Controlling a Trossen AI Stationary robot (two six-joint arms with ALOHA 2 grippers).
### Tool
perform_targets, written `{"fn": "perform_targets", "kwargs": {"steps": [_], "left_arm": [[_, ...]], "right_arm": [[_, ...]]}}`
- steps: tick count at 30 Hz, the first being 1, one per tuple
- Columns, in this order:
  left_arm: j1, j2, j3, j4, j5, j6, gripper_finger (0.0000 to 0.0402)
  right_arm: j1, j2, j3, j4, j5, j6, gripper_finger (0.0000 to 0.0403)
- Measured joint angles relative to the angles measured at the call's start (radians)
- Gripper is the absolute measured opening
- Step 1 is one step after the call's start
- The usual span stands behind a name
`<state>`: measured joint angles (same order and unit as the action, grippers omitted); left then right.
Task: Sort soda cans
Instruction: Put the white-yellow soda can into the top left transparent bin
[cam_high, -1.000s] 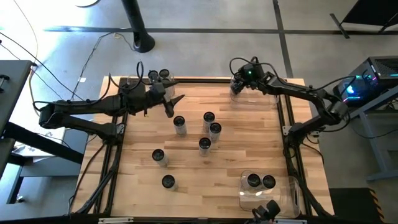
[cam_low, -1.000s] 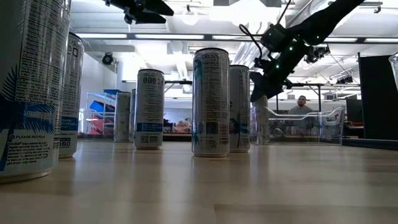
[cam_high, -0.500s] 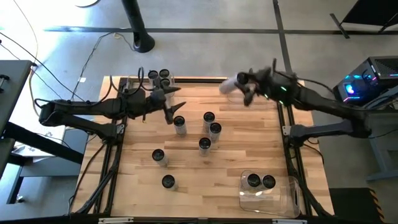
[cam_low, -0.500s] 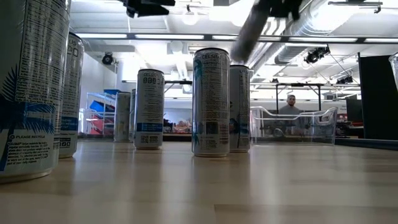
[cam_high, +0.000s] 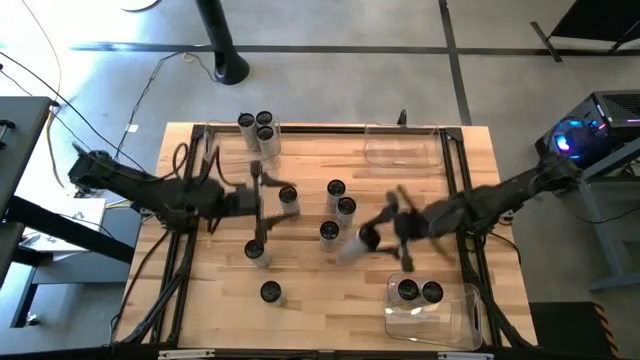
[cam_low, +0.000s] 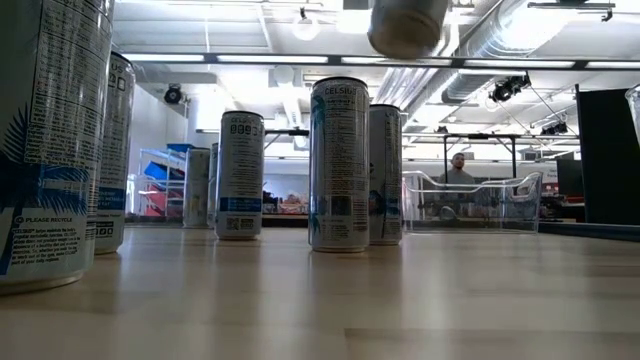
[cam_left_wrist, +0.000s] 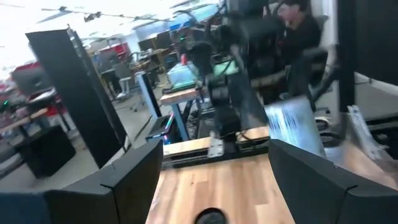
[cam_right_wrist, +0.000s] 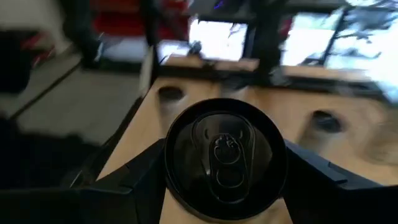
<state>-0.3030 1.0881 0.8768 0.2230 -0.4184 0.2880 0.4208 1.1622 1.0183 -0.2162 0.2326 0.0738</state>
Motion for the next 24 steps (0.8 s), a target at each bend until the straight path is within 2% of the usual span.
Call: {"fn": "perform_targets", "kwargs": {"steps": [4, 6, 11, 24], "left_arm": [[-0.103, 0.039, 0.0, 0.021, -0.09, -0.019, 0.0287], [-0.136, 0.058, 0.0, 0.023, -0.106, -0.061, 0.0287], [-0.207, 0.111, 0.0, 0.009, -0.11, -0.104, 0.0287], [-0.248, 0.158, 0.0, -0.037, -0.11, -0.104, 0.0287]], "right_arm": [[0.047, 0.126, -0.001, 0.038, -0.054, 0.043, 0.0236], [0.058, 0.179, -0.001, 0.077, -0.088, 0.063, 0.0236], [0.057, 0.298, -0.001, 0.133, -0.097, 0.07, 0.0236], [-0.021, 0.409, 0.0, 0.177, -0.092, 0.031, 0.0236]]}}
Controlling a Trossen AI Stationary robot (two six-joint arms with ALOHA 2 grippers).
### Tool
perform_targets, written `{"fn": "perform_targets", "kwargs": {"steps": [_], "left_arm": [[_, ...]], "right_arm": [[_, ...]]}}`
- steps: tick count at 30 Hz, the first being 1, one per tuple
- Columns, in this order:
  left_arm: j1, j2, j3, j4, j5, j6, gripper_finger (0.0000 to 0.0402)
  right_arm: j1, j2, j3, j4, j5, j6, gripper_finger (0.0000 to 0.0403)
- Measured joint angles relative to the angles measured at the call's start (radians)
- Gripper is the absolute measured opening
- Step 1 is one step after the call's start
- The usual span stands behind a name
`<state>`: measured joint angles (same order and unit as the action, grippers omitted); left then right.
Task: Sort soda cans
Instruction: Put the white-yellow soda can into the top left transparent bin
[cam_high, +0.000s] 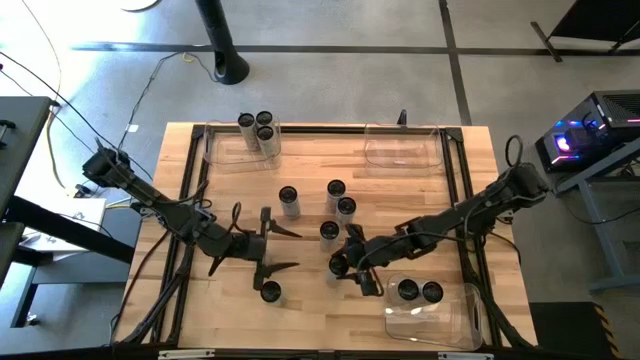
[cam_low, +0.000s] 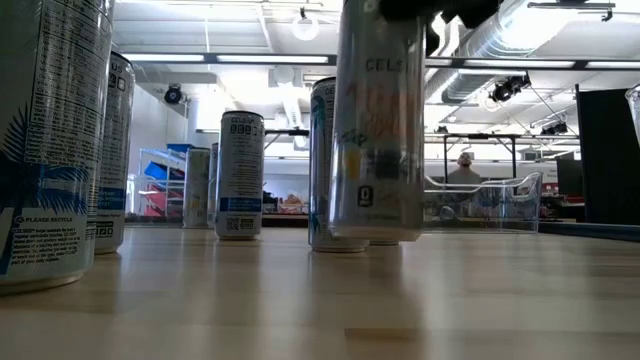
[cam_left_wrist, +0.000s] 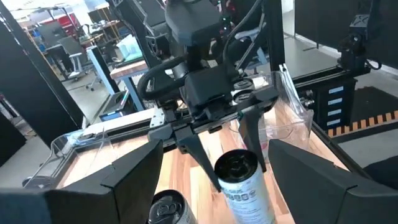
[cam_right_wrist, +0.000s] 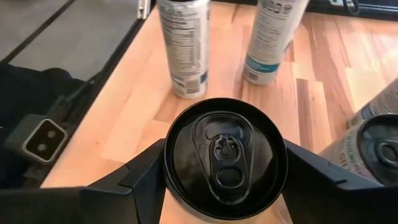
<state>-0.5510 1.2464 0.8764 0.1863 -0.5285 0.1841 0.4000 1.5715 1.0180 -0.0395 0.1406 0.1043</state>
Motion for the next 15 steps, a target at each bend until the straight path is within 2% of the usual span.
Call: {"fn": "perform_targets", "kwargs": {"steps": [4, 9, 15], "left_arm": [[0.0, -0.001, 0.0, -0.007, 0.0, 0.0, 0.0287], [0.0, -0.001, 0.0, -0.017, 0.0, 0.0, 0.0287], [0.0, -0.001, 0.0, -0.031, 0.0, -0.018, 0.0287]], "right_arm": [[-0.014, 0.015, 0.0, 0.0, 0.0, 0.0, 0.0239], [-0.015, 0.019, 0.0, 0.009, 0.014, 0.0, 0.03], [-0.014, 0.018, 0.002, 0.03, 0.015, 0.001, 0.0316]]}}
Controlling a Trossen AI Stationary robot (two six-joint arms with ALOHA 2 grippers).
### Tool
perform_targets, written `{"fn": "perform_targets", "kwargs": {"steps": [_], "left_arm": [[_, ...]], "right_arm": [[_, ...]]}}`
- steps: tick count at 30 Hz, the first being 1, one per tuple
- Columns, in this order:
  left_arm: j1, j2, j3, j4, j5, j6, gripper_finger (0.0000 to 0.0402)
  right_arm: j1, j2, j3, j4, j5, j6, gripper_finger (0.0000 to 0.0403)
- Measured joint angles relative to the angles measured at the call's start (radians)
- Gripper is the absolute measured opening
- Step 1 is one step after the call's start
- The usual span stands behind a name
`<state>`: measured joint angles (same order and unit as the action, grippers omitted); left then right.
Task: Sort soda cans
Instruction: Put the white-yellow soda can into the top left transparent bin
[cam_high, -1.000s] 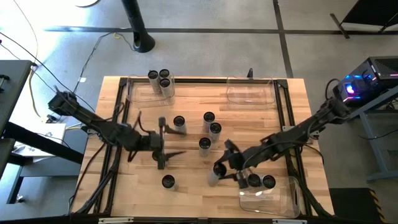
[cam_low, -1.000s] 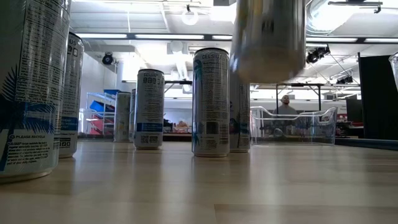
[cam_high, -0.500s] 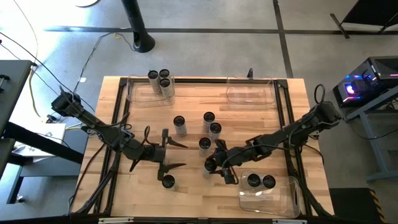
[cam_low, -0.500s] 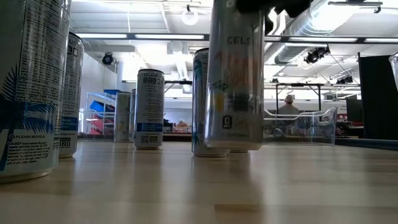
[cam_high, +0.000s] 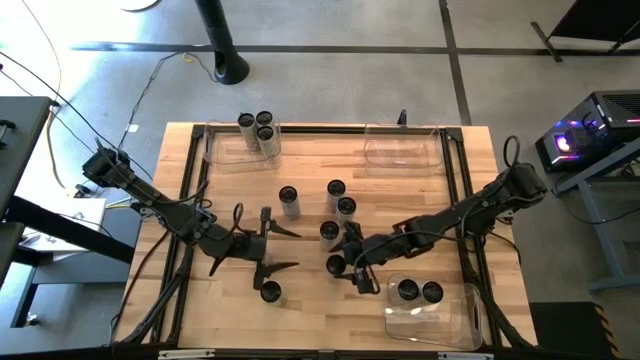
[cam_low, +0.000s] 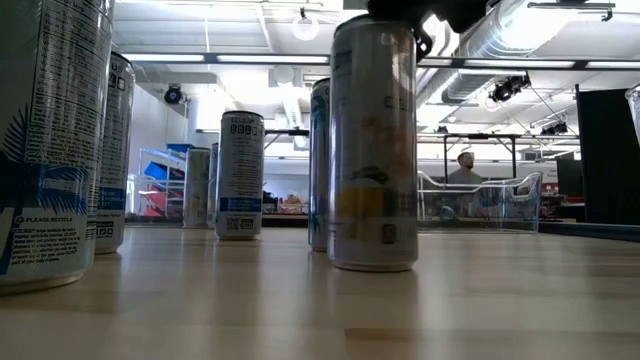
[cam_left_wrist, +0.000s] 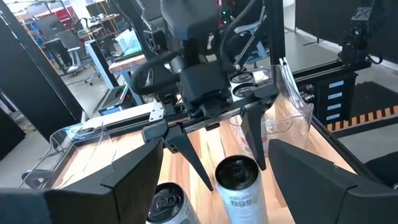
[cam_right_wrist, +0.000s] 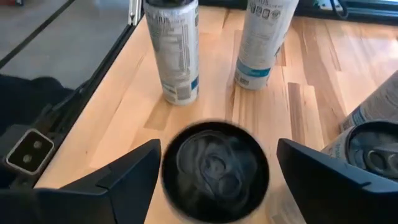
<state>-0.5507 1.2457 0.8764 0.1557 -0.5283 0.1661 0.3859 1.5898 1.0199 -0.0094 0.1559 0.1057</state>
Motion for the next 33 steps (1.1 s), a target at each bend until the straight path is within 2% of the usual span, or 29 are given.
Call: {"fn": "perform_targets", "kwargs": {"steps": [4, 10, 14, 16, 18, 20, 23, 25, 28, 33], "left_arm": [[0.0, 0.0, 0.0, -0.016, 0.0, -0.008, 0.0287], [0.005, 0.0, 0.0, -0.025, 0.019, 0.007, 0.0287], [0.035, 0.003, 0.0, -0.013, 0.201, 0.085, 0.0287], [0.057, 0.024, 0.0, 0.039, 0.236, 0.155, 0.0287], [0.079, 0.055, 0.002, 0.068, 0.257, 0.235, 0.0287], [0.112, 0.094, 0.025, 0.049, 0.344, 0.277, 0.0287], [0.171, 0.168, 0.087, 0.045, 0.523, 0.228, 0.0287], [0.197, 0.226, 0.131, 0.042, 0.588, 0.189, 0.0287], [0.216, 0.308, 0.197, -0.025, 0.617, 0.197, 0.0289], [0.251, 0.419, 0.339, -0.221, 0.617, 0.199, 0.0305]], "right_arm": [[0.0, -0.022, 0.0, 0.007, 0.008, -0.001, 0.0318], [0.007, -0.143, 0.0, -0.015, 0.01, -0.009, 0.0319], [0.029, -0.268, 0.0, -0.071, 0.012, 0.001, 0.032], [0.049, -0.333, 0.0, -0.111, 0.033, 0.017, 0.032], [0.078, -0.39, 0.0, -0.14, 0.083, 0.026, 0.032], [0.112, -0.439, 0.0, -0.161, 0.15, 0.025, 0.032], [0.163, -0.482, 0.0, -0.188, 0.268, 0.025, 0.032], [0.195, -0.491, 0.0, -0.204, 0.334, 0.027, 0.032], [0.229, -0.489, 0.0, -0.221, 0.39, 0.026, 0.032], [0.261, -0.459, -0.001, -0.232, 0.41, 0.031, 0.032]]}}
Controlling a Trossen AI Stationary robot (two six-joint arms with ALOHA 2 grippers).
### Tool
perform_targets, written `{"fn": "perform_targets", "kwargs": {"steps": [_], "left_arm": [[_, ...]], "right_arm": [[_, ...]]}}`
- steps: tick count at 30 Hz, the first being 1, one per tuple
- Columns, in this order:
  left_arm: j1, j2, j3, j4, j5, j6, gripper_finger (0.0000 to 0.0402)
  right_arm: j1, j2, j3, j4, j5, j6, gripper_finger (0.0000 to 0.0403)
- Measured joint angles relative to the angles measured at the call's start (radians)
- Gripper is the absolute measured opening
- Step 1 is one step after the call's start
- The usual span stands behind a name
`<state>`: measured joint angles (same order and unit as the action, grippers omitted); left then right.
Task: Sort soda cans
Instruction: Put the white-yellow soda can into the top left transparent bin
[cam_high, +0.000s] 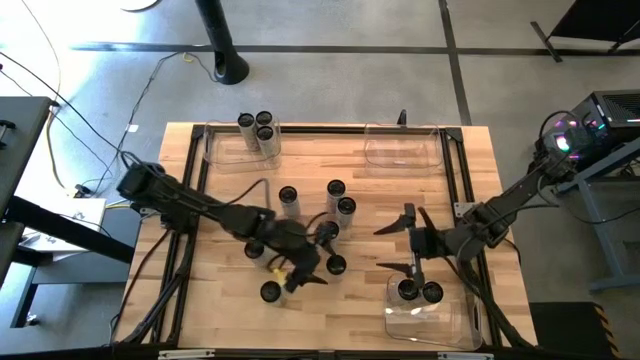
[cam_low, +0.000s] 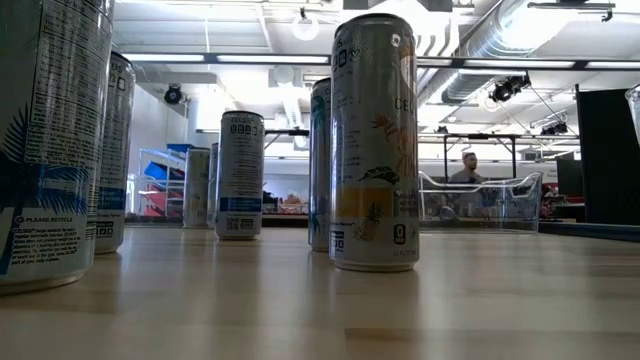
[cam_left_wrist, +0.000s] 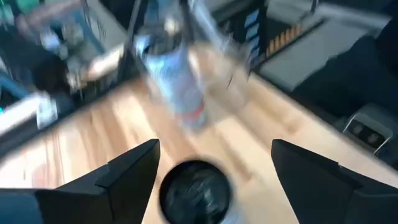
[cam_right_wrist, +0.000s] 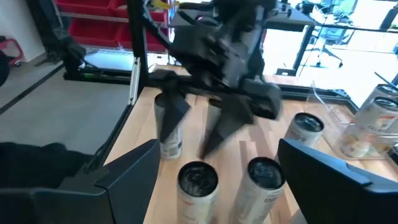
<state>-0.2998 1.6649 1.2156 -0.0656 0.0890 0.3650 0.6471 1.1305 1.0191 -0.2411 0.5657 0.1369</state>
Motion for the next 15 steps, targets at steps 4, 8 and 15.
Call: {"fn": "perform_targets", "kwargs": {"steps": [4, 8, 15], "left_arm": [[0.009, 0.072, 0.063, -0.058, -0.01, -0.012, 0.0315], [0.005, 0.116, 0.082, -0.074, -0.048, -0.015, 0.0317], [0.007, 0.124, 0.082, -0.099, -0.116, -0.065, 0.0317]], "right_arm": [[0.014, 0.022, 0.0, -0.007, 0.001, 0.004, 0.032], [0.015, 0.031, -0.001, -0.01, 0.001, 0.011, 0.032], [0.015, 0.032, -0.001, -0.014, 0.0, 0.014, 0.032]]}}
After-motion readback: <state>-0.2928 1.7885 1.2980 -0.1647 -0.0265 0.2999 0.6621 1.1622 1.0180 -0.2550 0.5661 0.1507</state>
